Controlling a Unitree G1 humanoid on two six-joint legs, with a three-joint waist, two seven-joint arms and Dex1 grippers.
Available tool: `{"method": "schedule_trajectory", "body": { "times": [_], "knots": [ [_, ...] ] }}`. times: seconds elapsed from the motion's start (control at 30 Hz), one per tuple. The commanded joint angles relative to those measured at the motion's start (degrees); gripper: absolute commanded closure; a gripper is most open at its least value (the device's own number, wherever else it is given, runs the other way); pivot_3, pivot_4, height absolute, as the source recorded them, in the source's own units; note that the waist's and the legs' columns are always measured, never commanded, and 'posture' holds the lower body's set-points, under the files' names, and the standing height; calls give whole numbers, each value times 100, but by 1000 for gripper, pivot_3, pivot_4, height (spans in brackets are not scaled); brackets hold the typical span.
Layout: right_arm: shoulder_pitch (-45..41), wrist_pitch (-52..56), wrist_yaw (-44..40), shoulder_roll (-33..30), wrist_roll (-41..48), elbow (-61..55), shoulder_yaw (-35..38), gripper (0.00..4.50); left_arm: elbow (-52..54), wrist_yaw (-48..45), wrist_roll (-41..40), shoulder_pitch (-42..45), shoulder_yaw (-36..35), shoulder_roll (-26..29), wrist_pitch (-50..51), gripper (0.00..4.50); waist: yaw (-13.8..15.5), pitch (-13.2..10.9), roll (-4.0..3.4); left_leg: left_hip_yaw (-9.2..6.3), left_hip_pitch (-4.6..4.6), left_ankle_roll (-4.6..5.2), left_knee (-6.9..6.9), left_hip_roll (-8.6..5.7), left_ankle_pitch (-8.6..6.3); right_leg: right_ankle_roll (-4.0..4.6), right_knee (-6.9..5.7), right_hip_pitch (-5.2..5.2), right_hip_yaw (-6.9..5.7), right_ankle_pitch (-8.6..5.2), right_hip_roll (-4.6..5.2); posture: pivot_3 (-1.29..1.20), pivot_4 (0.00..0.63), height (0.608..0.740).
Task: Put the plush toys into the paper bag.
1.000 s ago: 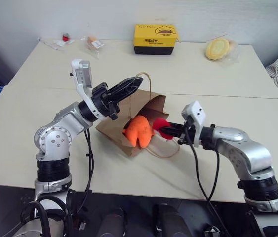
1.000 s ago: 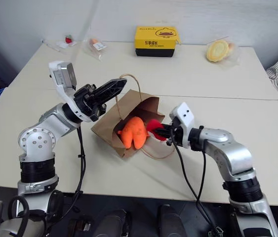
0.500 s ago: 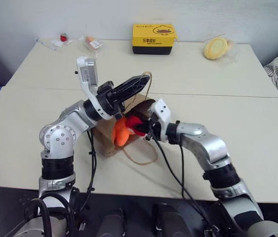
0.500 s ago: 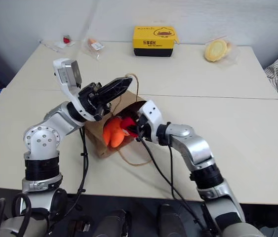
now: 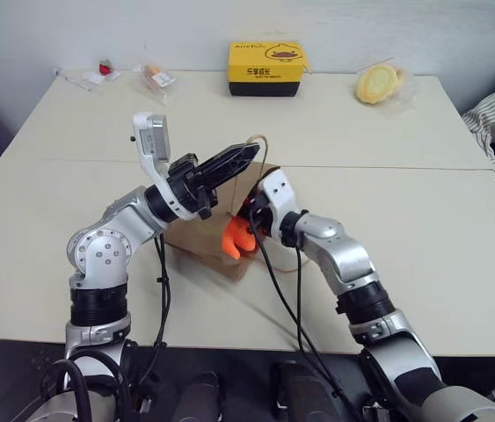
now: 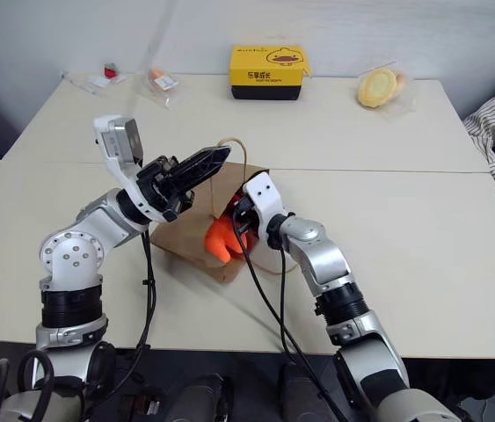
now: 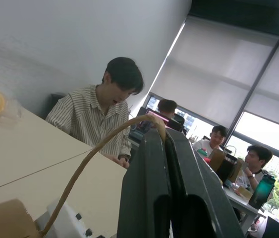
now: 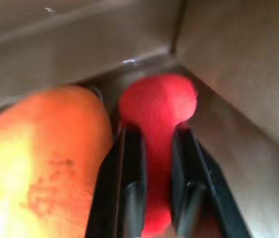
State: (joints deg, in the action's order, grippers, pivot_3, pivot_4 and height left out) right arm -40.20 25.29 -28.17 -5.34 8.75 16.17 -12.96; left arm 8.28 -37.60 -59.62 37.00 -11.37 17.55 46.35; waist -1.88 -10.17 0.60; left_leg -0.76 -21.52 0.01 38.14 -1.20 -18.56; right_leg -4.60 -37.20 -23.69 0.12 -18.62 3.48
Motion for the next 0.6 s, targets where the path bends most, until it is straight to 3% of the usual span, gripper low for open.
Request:
{"method": "schedule_trajectory", "body": {
  "times": [0.03,0.4,0.6],
  "knots": [
    [-71,-241,-168,133,51,-74,35,3987,192,-13,-102,17,-84,9,-101,4500,5,0,0,0,0,0,0,0,0,0,0,0,0,0,0,0,150,740],
    [114,-586,-1510,-893,-88,-1520,-437,161,209,-46,-4,-141,-125,113,-213,4500,24,0,0,-3,-1,0,1,-1,0,0,3,1,-1,0,1,0,150,740],
    [252,-683,-1948,-1224,54,-2014,-412,161,217,-45,50,-182,-99,108,-273,4500,27,0,0,-3,0,0,-1,0,0,0,8,2,-2,0,0,0,150,740]
  ]
}}
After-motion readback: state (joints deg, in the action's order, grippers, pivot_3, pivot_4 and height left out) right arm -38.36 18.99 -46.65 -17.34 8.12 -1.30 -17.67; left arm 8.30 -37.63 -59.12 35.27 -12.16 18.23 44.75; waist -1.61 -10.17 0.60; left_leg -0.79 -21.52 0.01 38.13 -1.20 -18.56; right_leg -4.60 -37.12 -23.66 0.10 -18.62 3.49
